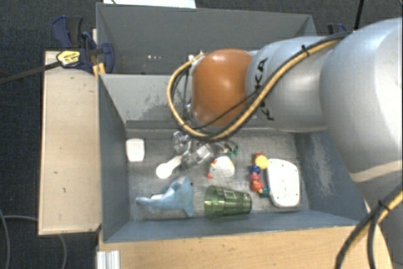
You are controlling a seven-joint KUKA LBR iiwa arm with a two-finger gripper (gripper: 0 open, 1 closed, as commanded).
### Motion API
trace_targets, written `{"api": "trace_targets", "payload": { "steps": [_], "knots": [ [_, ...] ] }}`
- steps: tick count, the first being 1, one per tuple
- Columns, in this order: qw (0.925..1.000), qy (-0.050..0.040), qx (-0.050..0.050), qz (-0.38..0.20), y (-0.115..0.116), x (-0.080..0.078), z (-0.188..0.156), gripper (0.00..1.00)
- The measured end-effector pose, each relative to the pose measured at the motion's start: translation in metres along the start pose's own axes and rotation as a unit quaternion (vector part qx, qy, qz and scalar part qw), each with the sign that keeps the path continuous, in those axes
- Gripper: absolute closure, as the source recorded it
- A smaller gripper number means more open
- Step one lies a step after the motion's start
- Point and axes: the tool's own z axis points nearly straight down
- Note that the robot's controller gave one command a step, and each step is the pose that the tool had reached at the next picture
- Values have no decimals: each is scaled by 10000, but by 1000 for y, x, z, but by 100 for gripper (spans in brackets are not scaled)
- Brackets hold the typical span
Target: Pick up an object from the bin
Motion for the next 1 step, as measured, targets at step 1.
{"api": "trace_targets", "payload": {
  "steps": [1],
  "knots": [
    [10000, 0, 0, 2, 0, 0, 0, 100]
  ]
}}
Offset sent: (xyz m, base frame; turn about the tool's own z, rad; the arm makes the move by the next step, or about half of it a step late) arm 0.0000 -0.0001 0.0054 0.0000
